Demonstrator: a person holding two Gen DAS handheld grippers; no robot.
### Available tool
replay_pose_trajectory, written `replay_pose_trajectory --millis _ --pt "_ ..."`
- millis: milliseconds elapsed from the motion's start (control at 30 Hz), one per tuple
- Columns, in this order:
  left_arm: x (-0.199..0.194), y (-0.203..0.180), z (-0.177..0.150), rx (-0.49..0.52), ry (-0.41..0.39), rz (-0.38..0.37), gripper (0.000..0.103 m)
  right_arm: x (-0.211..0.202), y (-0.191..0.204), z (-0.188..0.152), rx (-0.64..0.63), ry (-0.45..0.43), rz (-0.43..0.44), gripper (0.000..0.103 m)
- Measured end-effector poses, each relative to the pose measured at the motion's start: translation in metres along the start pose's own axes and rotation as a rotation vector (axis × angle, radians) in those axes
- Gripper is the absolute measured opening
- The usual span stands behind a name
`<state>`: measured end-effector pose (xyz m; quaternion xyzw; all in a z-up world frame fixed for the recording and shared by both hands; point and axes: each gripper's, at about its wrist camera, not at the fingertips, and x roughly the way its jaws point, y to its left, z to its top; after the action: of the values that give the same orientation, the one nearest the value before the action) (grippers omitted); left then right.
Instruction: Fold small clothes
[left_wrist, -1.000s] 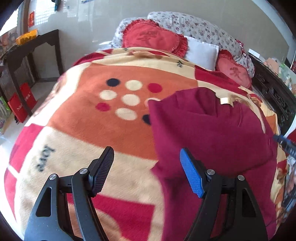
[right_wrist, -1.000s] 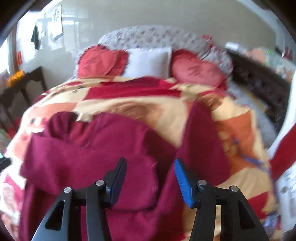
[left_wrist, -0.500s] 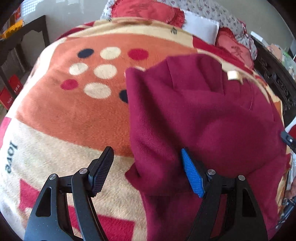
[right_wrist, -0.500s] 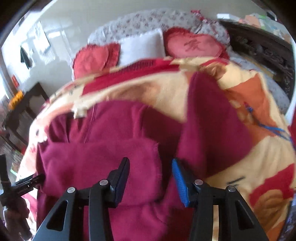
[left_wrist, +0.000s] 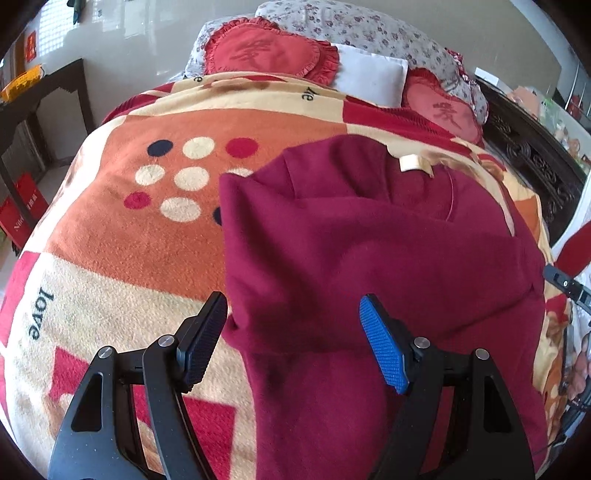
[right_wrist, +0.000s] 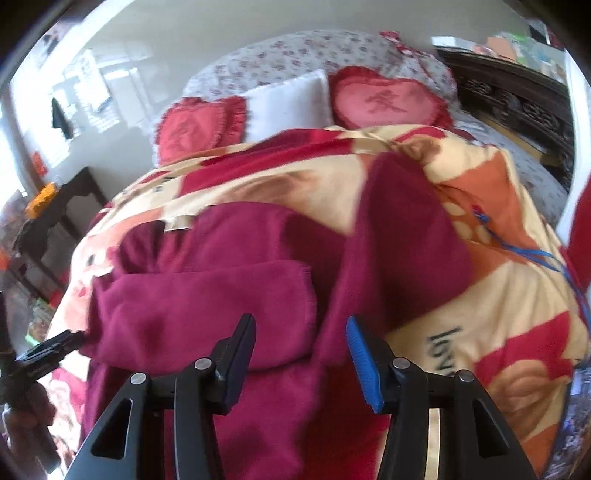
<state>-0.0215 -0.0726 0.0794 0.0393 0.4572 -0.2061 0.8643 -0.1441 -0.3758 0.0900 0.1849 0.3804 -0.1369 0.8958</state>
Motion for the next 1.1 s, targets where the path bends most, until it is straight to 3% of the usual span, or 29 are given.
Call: replay_pose_trajectory --millis 267,333,400,467,633,733,933,967,1000,1033,1100 --pt "0.004 -0.011 -0.007 0.012 0.016 -0.006 0.075 0.024 0.025 0.000 -0.054 0.039 0.052 0.049" --pt "0.004 -0.010 -0.006 0.013 0.015 -0.009 0.075 0.024 0.016 0.010 -0.028 0.011 0.018 0.050" --pt "0.005 -0.006 -0.005 -0.003 0.014 -0.017 0.075 0.025 0.004 0.022 0.004 -0.013 -0.011 0.066" --pt "0.006 -0.001 -0.004 -0.026 0.015 -0.025 0.075 0.032 -0.011 0.042 0.039 -0.025 -0.052 0.074" --pt "0.009 0.005 -0.004 -0.054 0.018 -0.034 0.075 0.065 -0.032 0.095 0.077 -0.003 -0.157 0.075" --pt "0.013 0.006 -0.005 -0.054 0.031 -0.035 0.075 0.090 -0.039 0.118 0.092 0.024 -0.199 0.082" --pt "0.019 0.008 -0.004 -0.035 0.046 -0.020 0.075 0.140 -0.064 0.126 0.162 0.118 -0.303 0.083" --pt "0.019 0.008 -0.004 -0.035 0.047 -0.018 0.075 0.140 -0.066 0.125 0.147 0.096 -0.315 0.077" --pt "0.020 0.009 -0.004 -0.037 0.048 -0.016 0.075 0.139 -0.065 0.124 0.126 0.089 -0.327 0.061" --pt "0.020 0.010 -0.004 -0.041 0.049 -0.015 0.075 0.138 -0.064 0.122 0.110 0.083 -0.342 0.053" --pt "0.019 0.012 -0.004 -0.051 0.047 -0.014 0.075 0.129 -0.063 0.120 0.082 0.052 -0.380 0.019"
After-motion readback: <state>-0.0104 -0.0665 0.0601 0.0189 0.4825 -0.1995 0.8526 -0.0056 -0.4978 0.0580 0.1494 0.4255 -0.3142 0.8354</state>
